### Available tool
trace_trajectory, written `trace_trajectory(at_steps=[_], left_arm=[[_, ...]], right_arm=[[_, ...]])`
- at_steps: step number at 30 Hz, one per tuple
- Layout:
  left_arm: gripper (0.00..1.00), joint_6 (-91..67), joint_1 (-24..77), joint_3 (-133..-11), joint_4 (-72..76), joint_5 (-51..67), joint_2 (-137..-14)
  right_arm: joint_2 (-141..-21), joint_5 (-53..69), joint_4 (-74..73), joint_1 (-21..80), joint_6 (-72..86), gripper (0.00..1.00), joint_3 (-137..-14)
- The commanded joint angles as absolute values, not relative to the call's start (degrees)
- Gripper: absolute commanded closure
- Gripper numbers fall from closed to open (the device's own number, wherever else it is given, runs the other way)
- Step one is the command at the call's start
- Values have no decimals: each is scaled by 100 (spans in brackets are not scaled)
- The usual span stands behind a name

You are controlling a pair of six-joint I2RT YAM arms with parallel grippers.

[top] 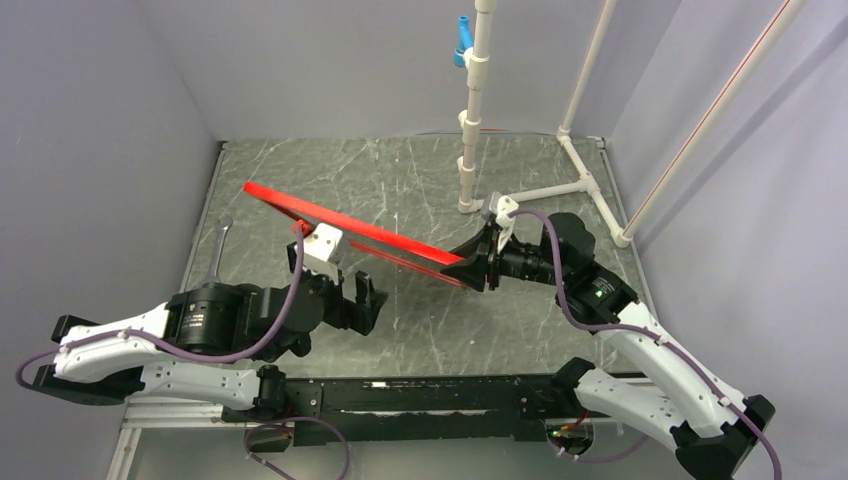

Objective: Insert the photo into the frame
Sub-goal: Turn over the photo frame at the center of the board.

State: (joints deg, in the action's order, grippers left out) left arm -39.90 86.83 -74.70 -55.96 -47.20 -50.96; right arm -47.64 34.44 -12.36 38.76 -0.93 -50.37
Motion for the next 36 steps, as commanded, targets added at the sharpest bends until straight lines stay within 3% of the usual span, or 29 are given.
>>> trace_trajectory(at_steps=[1, 8, 19, 36], left_arm=[[1, -4065, 8681, -7396, -5232, -4578, -5072], [1, -4542, 8675, -7595, -5849, -4727, -5386], [1, -4893, 8427, -7334, -5819, -4465, -5385], [1, -5150, 7798, -6412, -5251, -3622, -5461]], right_arm=[[-5020, 3664, -1105, 3914, 1289, 100, -5547], [-5437, 3118, -1557, 3911, 2078, 100, -5801], [-5863, 3393, -1787, 3812, 2982, 100, -6074], [-5636, 4223, -1148, 3065, 4057, 100, -4584]])
